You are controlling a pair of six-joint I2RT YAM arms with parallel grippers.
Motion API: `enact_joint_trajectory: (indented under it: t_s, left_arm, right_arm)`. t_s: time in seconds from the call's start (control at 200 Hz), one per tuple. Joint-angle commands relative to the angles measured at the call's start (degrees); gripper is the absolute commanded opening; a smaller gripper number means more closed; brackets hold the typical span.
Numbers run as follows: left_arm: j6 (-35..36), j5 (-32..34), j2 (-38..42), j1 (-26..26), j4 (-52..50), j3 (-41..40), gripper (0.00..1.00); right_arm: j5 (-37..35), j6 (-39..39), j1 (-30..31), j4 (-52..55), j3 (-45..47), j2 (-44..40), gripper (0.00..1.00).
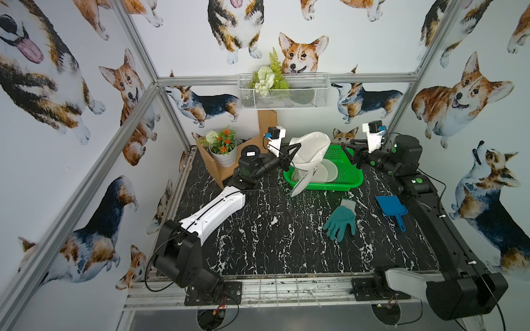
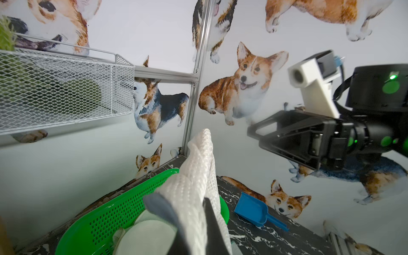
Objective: Turn the laundry bag inside out
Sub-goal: Turn over the laundry bag.
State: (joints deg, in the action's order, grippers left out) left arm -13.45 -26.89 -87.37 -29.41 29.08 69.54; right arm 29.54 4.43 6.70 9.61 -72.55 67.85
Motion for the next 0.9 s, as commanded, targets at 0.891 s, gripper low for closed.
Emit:
enact_joint_trajectory:
  t_s: [0.891]
  left_arm:
    - [27.34,-17.82,2.30,-0.12,-21.94,3.59,0.00]
  right_arm:
    - [0.90,36.06,13.02,21.21,-4.45,6.14,0.36]
